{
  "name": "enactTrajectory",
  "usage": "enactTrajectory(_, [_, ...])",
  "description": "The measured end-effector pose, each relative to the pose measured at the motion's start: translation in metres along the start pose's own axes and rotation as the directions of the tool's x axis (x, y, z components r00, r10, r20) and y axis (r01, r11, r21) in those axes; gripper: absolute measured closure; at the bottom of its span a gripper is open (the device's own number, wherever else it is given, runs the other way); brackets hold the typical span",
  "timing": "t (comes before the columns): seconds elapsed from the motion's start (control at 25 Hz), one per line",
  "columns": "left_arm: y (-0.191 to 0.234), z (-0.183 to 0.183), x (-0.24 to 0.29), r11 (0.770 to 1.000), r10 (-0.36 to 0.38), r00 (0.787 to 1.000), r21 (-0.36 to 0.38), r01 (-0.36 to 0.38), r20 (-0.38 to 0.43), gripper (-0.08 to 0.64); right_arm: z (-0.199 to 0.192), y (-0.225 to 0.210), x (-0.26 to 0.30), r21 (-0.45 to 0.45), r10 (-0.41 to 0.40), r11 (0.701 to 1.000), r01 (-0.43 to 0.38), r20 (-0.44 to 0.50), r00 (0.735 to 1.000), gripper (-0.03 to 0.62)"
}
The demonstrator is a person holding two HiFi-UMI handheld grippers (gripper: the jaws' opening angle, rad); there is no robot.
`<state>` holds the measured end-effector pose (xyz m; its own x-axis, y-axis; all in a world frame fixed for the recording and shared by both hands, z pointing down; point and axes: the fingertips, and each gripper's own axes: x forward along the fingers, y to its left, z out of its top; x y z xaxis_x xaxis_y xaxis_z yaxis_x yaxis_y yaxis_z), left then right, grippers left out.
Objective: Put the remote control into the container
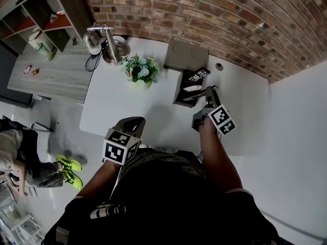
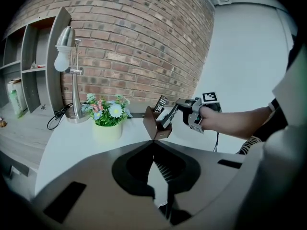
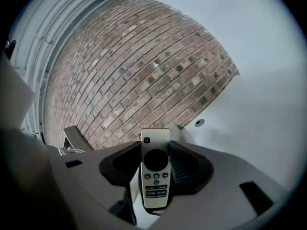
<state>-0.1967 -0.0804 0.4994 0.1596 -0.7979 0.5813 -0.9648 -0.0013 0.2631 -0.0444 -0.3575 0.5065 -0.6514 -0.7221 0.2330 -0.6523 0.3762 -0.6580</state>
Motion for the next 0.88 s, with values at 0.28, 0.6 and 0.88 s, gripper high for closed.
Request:
enactTrajectory(0.28, [0.004,-0.010,-0.013,1.000,-0.006,1.000,0.010,0.006,-0.013,0.554,-0.039,-0.012,0.002,-0.144,-0.105,0.985,0.099,-0.037,0.994,0.405])
enactTrajectory(0.6, [0.000,-0.027,-0.021,0.993,-0.099,0.994,0.051,0.102,-0.055,0.555,-0.061,-0.010,-0.045,-0.202,-0.159,0.970,0.137,-0.095,0.983,0.388])
enactTrajectory(0.88, [-0.039,-0.025,-0.003,0.953,-0.250,0.963,0.151,0.263,-0.100,0.555,-0.093,0.026,-0.148,0.007,-0.018,1.000,0.019,-0.170,0.985,0.385])
